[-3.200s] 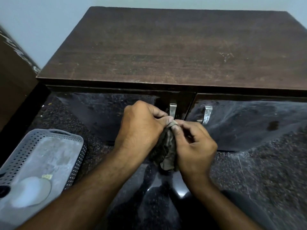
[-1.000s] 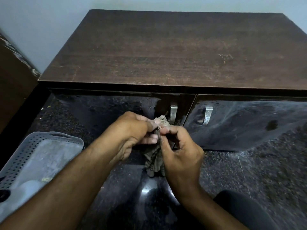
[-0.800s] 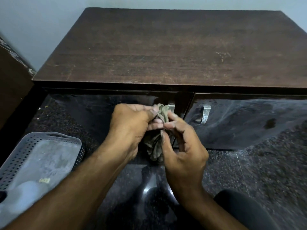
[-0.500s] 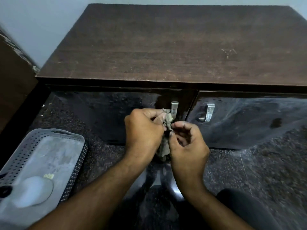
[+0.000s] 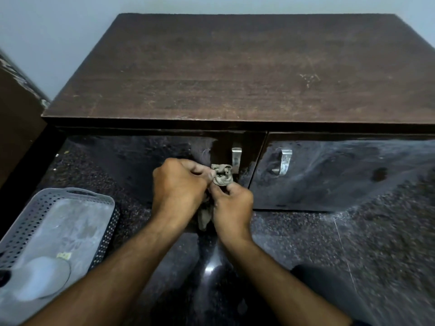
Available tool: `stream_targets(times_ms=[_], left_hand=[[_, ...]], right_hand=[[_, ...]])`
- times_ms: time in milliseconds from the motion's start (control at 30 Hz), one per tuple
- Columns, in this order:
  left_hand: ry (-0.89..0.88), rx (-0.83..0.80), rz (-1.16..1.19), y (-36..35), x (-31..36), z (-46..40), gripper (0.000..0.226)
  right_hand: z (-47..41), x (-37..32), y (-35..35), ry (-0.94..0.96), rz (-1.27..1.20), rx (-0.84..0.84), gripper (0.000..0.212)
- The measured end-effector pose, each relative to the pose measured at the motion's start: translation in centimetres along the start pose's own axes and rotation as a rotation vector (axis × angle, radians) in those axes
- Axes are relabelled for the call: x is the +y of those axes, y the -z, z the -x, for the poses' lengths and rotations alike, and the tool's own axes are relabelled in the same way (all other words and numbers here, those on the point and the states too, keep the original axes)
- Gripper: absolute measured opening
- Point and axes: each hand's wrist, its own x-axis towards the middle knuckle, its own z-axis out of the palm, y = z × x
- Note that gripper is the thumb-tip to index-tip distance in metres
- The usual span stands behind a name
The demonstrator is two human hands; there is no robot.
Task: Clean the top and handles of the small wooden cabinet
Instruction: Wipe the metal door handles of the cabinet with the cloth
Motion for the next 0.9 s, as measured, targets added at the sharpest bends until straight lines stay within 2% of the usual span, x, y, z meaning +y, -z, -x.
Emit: stream_targets(times_ms=[167,267,367,500,567,667,800,833,900], left_hand=[[-0.235,0.070,-0.038,1.0,0.9,0.9,0.008],[-0.370,0.022,0.009,1.0,2.0,1.8,0.006],[-0.403,0.006,0.044,0.6,2.5,2.1,0.008],[-0.407,0.025,0.048,0.3,2.9,1.8,0.004],[-0.408,0.036,0.045,0.2,2.9,1.8,0.003],[-0.387,0.044,0.080,0.1,3.0,1.8,0.005],[-0.387,0.050,0.102,-0.1,3.1,1.8,0.007],[-0.390,0.053,0.099,-0.1,3.1,1.7,0.006],[-0.388,0.051,0.095,-0.1,3.1,1.7,0.005]], right_hand=[[-0.9,0.8,1.1,-0.296,-0.371,0.192,0.020],[-1.7,0.4,2.9,-0.332,-0.380,0.315,0.021],[-1.4,-0.4,3.1,-0.134,-0.205,0.298,0.017],[-0.5,-0.8,3.6,0.249,0.322,0.305,0.019],[-0.6,-0.8,4.0,0.281,0.498,0.233,0.018],[-0.7,-1.6,4.1,0.302,0.565,0.157,0.021],[-0.7,-3.2,3.8,0.621,0.526,0.267,0.023],[-0.8,-3.2,3.8,0.643,0.537,0.271,0.023],[-0.9,-2.6,4.0,0.532,0.601,0.206,0.022]])
